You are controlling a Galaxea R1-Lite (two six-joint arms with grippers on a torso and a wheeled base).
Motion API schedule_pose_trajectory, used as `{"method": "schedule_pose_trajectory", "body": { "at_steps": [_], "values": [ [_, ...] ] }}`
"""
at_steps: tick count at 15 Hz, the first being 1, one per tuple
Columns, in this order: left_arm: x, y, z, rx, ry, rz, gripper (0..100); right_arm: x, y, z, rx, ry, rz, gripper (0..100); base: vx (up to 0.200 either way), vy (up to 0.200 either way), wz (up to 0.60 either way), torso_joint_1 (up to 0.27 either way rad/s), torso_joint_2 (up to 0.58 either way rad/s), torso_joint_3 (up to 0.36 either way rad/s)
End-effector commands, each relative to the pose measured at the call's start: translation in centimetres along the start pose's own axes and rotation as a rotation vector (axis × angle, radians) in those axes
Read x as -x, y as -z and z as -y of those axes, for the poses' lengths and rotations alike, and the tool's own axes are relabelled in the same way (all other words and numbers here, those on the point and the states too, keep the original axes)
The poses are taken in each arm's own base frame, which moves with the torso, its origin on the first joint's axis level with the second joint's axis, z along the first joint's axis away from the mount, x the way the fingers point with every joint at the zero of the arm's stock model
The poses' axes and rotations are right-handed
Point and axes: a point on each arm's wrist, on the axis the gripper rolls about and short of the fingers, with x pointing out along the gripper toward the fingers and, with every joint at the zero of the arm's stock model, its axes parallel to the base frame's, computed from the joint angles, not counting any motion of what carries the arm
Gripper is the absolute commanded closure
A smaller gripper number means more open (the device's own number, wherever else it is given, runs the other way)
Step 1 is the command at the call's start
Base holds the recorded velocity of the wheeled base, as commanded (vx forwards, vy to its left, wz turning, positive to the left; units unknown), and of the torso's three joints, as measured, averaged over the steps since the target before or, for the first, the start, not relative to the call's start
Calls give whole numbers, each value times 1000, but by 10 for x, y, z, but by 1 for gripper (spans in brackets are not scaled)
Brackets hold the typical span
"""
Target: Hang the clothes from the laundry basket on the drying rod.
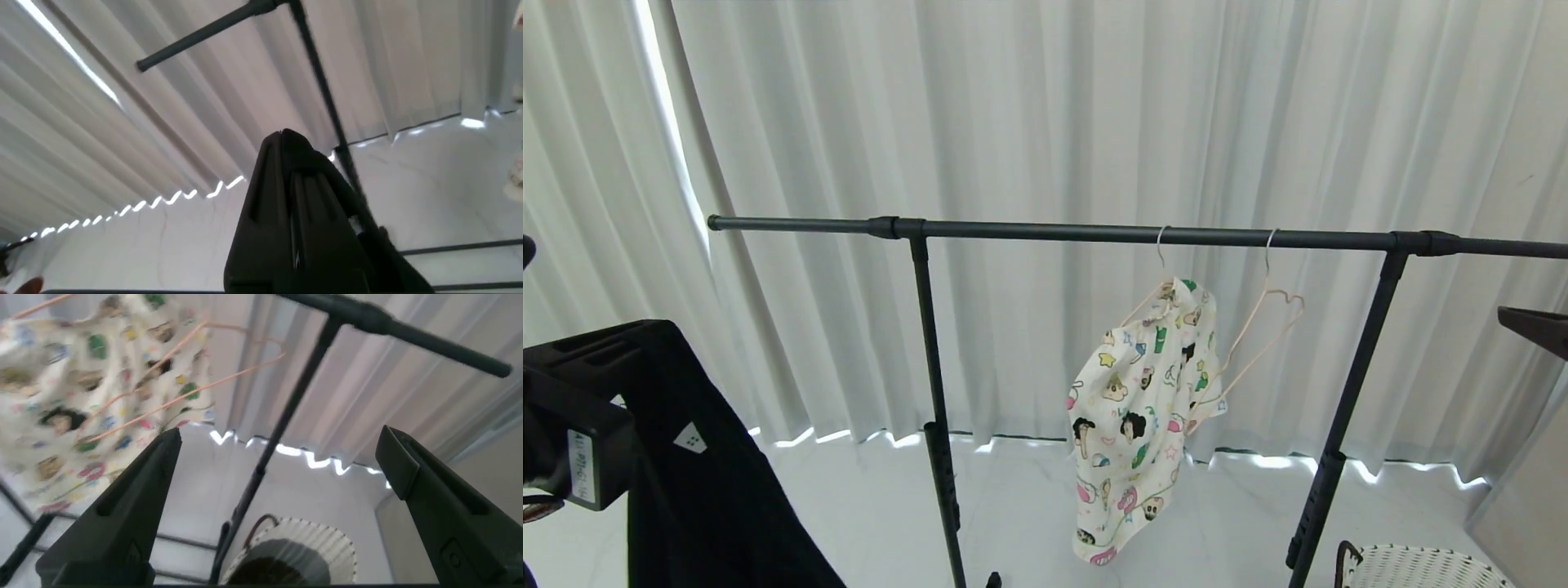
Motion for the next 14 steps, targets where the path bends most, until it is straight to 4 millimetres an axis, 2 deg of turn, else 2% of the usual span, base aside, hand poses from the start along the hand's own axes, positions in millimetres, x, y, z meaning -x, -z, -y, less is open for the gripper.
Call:
{"method": "schedule_pose_trajectory", "body": {
  "at_steps": [1, 5, 13, 14],
  "values": [
    [0, 0, 0, 2, -1, -1, 100, 6, 2, -4, 7, -34, 7, 0, 0, 0, 0, 0, 0, 0],
    [0, -4, -3, 25, -26, 30, 100, 2, 6, -12, 10, -83, -17, 0, 0, 0, 0, 0, 0, 0],
    [-2, -3, -3, 26, -33, 21, 100, 2, 7, -12, 11, -86, -18, 0, 200, 200, 0, 1, 1, 5],
    [-2, -3, -3, 27, -32, 20, 100, 1, 7, -12, 9, -86, -23, 0, 0, 0, 0, 0, 0, 0]
  ]
}}
